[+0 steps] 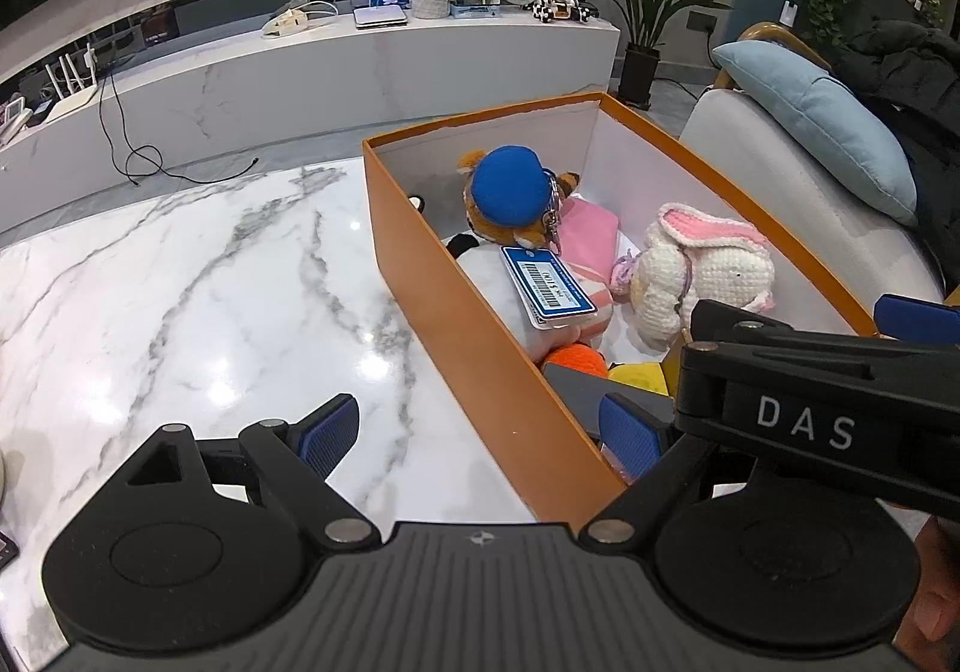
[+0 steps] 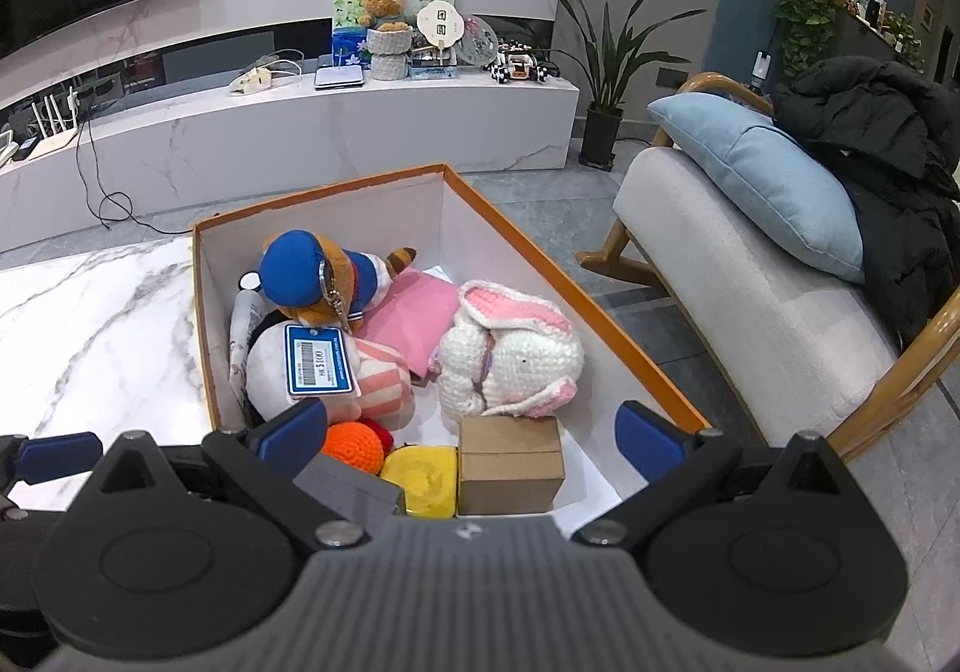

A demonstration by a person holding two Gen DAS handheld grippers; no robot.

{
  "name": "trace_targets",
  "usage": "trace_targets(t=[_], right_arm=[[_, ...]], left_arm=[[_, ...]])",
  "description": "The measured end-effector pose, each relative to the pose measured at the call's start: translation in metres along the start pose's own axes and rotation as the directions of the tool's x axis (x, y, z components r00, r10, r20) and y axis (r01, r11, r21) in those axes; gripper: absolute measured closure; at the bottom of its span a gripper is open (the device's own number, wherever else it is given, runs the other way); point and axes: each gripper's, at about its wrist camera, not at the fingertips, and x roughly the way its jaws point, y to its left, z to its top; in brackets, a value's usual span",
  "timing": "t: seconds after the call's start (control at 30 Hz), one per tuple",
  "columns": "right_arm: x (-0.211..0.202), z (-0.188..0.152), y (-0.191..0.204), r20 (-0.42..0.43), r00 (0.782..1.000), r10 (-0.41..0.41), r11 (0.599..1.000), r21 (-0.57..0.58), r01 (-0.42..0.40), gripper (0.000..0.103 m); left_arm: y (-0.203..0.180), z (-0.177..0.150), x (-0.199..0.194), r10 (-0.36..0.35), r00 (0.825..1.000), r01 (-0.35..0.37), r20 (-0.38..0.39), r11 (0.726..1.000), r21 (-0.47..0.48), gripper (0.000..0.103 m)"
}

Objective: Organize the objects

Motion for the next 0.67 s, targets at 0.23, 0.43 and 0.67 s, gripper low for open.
trace_targets(t=[0.23, 0.43, 0.67], right_arm=[[-0.0001, -0.0011, 0.0002, -0.005, 1.0, -0.001, 1.0, 0.001, 0.001, 0.001], [0.0005, -0.0012, -0.0006, -0.008, 1.0, 0.001, 1.0, 0.003, -0.001, 0.001], [0.0009, -0.0016, -0.0006, -0.009, 1.0, 0.0, 1.0, 0.003, 0.0, 0.001]], left_arm=[[-0.0024, -0.0004, 0.0005, -0.002, 1.0, 0.002, 0.0, 1.0, 0.006, 0.0], [-0.0039, -0.0006, 0.0011, -0.005, 1.0, 0.005, 0.004, 1.0, 0.004, 0.0], [-0.0056, -0.0008, 0.0018, -0.009, 1.0, 0.009, 0.002, 1.0, 0.007, 0.0]])
